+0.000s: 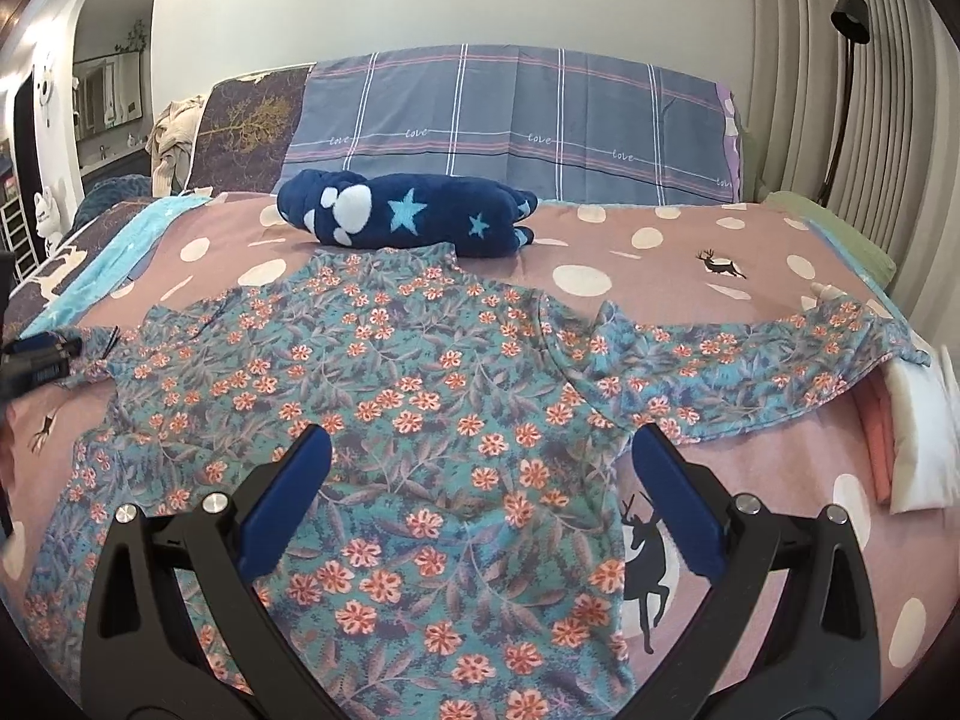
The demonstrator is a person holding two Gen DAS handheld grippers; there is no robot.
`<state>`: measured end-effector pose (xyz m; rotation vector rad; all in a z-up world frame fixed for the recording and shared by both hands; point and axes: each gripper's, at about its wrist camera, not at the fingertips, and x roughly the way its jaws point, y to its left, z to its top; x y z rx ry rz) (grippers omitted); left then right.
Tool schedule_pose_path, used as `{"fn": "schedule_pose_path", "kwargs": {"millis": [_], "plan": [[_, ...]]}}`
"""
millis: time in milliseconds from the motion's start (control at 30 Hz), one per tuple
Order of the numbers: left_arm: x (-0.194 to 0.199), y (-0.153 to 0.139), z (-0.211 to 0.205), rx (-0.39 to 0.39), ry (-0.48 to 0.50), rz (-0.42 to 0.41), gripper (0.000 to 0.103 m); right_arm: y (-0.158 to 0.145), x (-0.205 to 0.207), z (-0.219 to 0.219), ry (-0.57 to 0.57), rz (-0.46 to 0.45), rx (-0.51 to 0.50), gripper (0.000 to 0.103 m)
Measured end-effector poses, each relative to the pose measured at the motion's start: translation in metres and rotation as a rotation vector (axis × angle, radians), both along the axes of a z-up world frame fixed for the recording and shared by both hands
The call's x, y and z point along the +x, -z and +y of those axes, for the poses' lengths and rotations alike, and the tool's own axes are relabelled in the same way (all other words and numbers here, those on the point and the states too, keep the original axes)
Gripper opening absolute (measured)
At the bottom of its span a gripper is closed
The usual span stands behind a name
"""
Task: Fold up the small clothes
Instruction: 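Grasp the sleeve cuff nearest the left gripper and lift it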
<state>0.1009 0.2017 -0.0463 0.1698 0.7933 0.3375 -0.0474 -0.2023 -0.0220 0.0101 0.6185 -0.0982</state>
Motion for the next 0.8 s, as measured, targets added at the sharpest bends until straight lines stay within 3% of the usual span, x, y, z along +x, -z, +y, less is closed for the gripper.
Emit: {"fn": "schedule_pose_path", "kwargs": {"millis": [67,200,333,367,400,467,600,800], "plan": [[0.018,0.010,0.024,0.022,-0.032,0.053,0.054,0.005,0.002,-0.002,0.009,0.022,0.014,0.101],[0.042,0.034,0.042,-0.006,0.004,0.163,0.054,0.011,0.003,-0.009,0.033,0.055,0.055,0.101],[0.062,0.058,0.052,0.065,-0.040,0.229,0.054,0.012,0.002,-0.017,0.055,0.067,0.075,0.101],[0.064,0.059,0.056,0.059,-0.048,0.232,0.047,0.012,0.002,-0.019,0.060,0.067,0.077,0.101],[0.064,0.060,0.058,0.032,-0.057,0.239,0.030,0.012,0.001,-0.020,0.064,0.066,0.078,0.101],[0.064,0.058,0.063,-0.015,-0.077,0.241,0.009,0.011,0.000,-0.022,0.071,0.064,0.076,0.101],[0.050,0.028,0.060,-0.208,-0.049,0.143,0.006,0.014,0.003,-0.027,0.075,0.072,0.083,0.101],[0.031,-0.029,-0.030,-0.216,0.229,-0.009,0.006,0.017,0.011,-0.026,0.047,0.072,0.152,0.101]]}}
